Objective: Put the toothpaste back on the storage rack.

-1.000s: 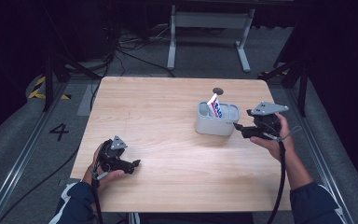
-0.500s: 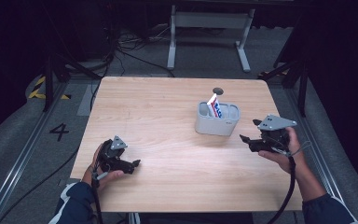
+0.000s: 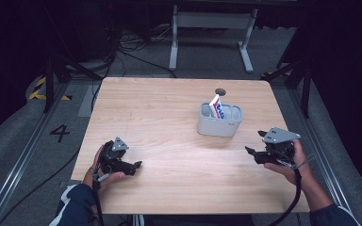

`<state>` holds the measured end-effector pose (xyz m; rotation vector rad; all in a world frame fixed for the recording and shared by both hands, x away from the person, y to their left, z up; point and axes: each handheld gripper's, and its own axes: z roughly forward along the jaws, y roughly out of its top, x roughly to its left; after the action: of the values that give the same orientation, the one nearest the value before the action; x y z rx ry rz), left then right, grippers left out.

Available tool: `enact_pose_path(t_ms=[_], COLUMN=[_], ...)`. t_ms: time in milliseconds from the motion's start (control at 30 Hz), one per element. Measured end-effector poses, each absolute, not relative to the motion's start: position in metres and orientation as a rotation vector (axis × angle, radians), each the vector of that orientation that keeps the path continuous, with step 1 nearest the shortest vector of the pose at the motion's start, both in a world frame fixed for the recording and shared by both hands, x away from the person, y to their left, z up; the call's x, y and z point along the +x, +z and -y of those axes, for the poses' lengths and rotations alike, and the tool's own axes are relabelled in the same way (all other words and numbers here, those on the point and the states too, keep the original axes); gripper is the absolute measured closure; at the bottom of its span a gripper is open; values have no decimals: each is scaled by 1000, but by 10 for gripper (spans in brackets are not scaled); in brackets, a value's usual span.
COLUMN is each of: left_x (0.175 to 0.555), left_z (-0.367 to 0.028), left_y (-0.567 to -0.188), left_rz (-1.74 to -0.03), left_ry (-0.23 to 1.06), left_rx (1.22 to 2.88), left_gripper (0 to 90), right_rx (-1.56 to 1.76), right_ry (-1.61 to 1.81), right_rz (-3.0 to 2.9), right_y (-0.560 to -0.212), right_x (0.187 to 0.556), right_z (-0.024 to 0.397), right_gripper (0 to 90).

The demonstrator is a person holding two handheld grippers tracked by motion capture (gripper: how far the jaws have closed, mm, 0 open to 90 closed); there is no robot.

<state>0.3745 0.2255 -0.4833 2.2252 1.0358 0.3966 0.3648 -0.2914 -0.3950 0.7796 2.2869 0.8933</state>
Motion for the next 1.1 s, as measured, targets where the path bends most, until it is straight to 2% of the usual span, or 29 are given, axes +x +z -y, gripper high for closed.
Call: enact_pose_path(t_ms=[1100], left_x=[374], left_z=[-225], left_y=[-483], left_rz=[-1045], left_ry=[396], left_rx=[2223], left_gripper=[4], right_rx=[1018], right_ry=[930], right_rz=[-2263], right_y=[-457], right_x=[336], right_z=[359], right_gripper=[237])
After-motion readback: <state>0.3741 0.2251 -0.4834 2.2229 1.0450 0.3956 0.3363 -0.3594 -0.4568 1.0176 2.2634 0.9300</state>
